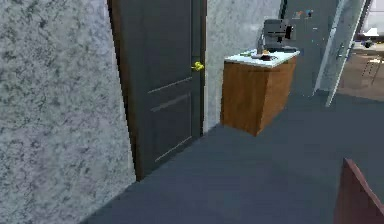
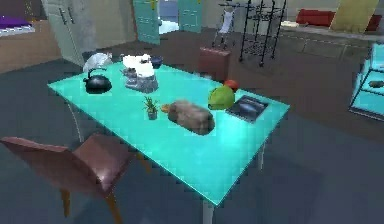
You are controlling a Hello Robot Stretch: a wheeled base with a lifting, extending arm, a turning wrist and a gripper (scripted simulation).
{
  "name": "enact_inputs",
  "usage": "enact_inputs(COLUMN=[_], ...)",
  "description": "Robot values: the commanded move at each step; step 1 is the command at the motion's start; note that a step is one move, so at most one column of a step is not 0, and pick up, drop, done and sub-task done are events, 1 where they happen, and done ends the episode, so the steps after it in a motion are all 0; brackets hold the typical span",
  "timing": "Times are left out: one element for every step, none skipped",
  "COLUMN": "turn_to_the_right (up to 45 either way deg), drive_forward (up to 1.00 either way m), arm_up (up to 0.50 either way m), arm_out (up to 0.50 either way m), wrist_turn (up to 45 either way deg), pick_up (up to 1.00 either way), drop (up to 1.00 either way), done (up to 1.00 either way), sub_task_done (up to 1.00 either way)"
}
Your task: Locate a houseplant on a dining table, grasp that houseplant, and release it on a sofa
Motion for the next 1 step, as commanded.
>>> enact_inputs(turn_to_the_right=[0.0], drive_forward=[0.95], arm_up=[0.0], arm_out=[0.0], wrist_turn=[0.0], pick_up=[0.0], drop=[0.0], done=[0.0], sub_task_done=[0.0])
